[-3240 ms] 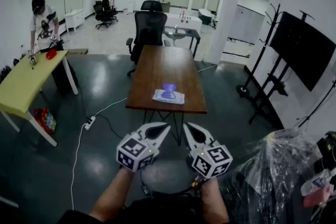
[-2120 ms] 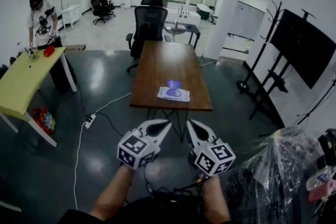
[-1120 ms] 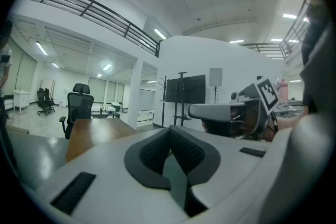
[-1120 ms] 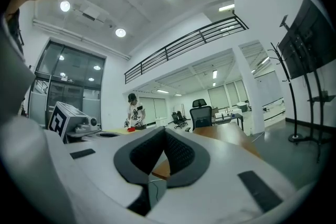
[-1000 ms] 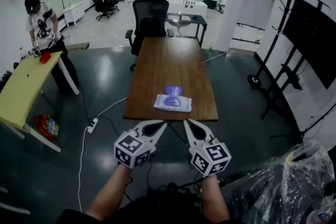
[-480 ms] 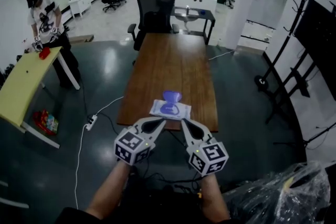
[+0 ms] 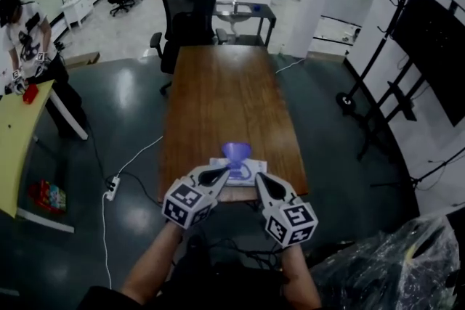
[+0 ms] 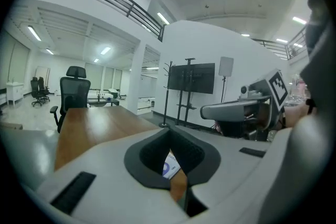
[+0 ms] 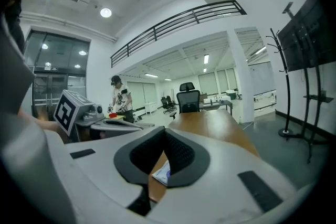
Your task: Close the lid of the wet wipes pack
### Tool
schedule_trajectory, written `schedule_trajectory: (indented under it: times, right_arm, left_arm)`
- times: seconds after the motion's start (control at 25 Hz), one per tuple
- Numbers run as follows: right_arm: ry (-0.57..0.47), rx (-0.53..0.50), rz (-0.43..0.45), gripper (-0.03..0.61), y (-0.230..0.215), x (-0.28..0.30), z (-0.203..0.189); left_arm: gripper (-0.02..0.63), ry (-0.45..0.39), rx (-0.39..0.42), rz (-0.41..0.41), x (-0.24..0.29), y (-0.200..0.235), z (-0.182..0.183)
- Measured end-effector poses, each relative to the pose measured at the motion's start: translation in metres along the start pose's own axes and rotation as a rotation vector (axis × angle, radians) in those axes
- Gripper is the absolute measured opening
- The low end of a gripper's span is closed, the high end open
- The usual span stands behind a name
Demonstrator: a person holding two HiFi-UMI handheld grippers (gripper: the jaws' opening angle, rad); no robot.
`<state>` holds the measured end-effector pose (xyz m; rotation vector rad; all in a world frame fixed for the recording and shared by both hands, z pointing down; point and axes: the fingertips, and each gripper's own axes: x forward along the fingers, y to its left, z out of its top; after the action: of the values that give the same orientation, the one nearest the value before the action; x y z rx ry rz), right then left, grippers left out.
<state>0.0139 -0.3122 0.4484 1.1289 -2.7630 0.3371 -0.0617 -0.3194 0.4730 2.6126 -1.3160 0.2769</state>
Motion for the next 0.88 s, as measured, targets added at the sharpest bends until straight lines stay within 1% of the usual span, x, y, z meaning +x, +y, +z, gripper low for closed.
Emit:
schedule_trajectory:
  times: [0.2, 0.28, 0.44, 0.52, 0.72, 0.88]
  right_arm:
    - [0.046, 0.017, -0.108, 0.006, -0.010, 0.033, -0.011]
    - [0.060, 0.026, -0.141, 0.006, -0.014, 0.046, -0.014]
    - [0.077, 0.033, -0.202, 0.006, -0.019, 0.061, -0.022]
    - [0.086, 0.032, -0.230, 0.006, -0.022, 0.066, -0.022]
    - [0.136, 0.038, -0.273, 0.006, -0.037, 0.078, -0.032]
    - [0.187, 0.061, -0.272, 0.006, -0.051, 0.089, -0.044]
  left_arm:
    - [0.000, 0.059, 0.001, -0.067, 0.029, 0.054, -0.016]
    - [0.000, 0.084, 0.017, -0.096, 0.043, 0.073, -0.023]
    - [0.000, 0.127, 0.043, -0.158, 0.068, 0.099, -0.040]
    - [0.000, 0.149, 0.052, -0.175, 0.081, 0.109, -0.049]
    - [0.000, 0.214, 0.074, -0.171, 0.114, 0.132, -0.071]
    - [0.000, 0.286, 0.074, -0.117, 0.132, 0.151, -0.092]
